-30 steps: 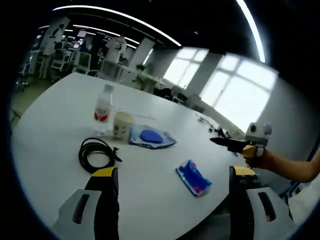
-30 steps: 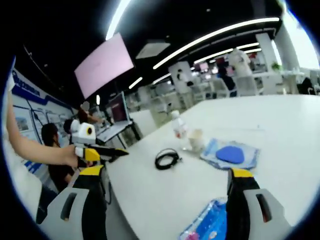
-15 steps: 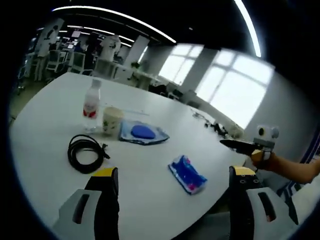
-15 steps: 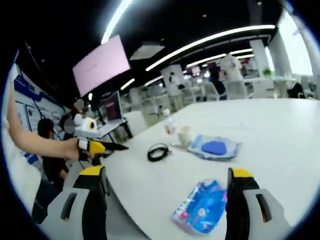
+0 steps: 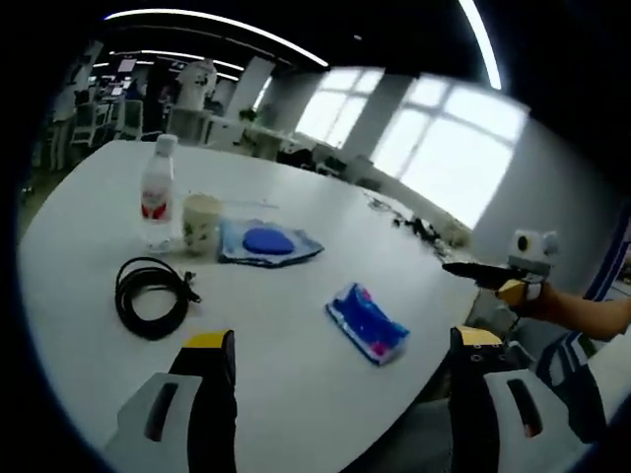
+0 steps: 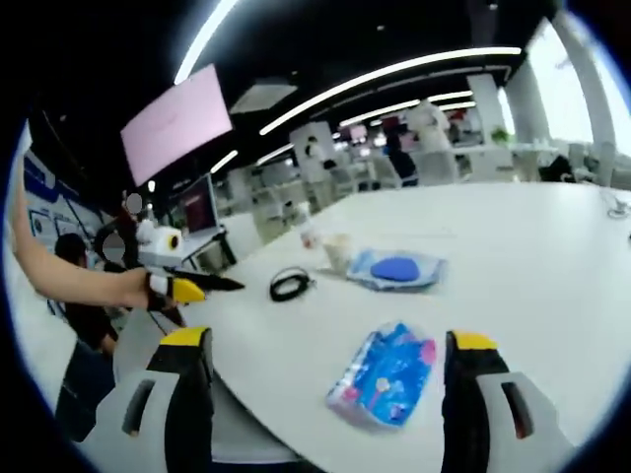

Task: Arrange the tabletop items into an orderly group along one side of the table until the central work area is clear of visible clutter.

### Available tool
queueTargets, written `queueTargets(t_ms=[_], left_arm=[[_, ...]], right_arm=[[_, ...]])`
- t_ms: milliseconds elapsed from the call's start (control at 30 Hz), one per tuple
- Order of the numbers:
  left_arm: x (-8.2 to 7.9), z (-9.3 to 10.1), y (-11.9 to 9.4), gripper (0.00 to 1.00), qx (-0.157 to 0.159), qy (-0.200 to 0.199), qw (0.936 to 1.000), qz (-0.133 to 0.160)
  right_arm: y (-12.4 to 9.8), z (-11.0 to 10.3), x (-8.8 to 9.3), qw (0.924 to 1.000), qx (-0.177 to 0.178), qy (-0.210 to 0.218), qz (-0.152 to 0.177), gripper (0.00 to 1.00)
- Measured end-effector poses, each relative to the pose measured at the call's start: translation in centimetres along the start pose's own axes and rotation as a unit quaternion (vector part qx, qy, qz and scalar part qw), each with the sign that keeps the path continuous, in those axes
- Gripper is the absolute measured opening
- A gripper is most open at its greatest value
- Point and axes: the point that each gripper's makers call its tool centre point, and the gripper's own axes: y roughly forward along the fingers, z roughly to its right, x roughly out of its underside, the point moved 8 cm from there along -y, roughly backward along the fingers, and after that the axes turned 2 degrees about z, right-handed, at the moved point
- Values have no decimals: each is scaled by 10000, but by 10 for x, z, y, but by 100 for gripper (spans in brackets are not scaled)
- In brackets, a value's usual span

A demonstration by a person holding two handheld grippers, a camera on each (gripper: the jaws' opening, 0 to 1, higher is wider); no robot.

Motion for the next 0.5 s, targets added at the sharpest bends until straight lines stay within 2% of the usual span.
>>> queueTargets(t_ms=[133,167,267,333,500], left_arm=[[-11,-9,8,87,145,321,9992,-210],[-16,-10,13,87,213,422,9986,-245],[-24,-14,25,86,369,593,9970,-337],[-28,-16,35,86,501,645,9958,-410],[-35,-15,57,85,802,1038,9890,-678]], right_arm=[[0,-10,5,9989,356,268,130,92],[0,-13,6,9976,520,392,233,92],[-1,-20,12,9930,725,832,427,92],[-3,-22,18,9895,856,1070,456,92],[-7,-24,28,9833,1228,1273,424,92]])
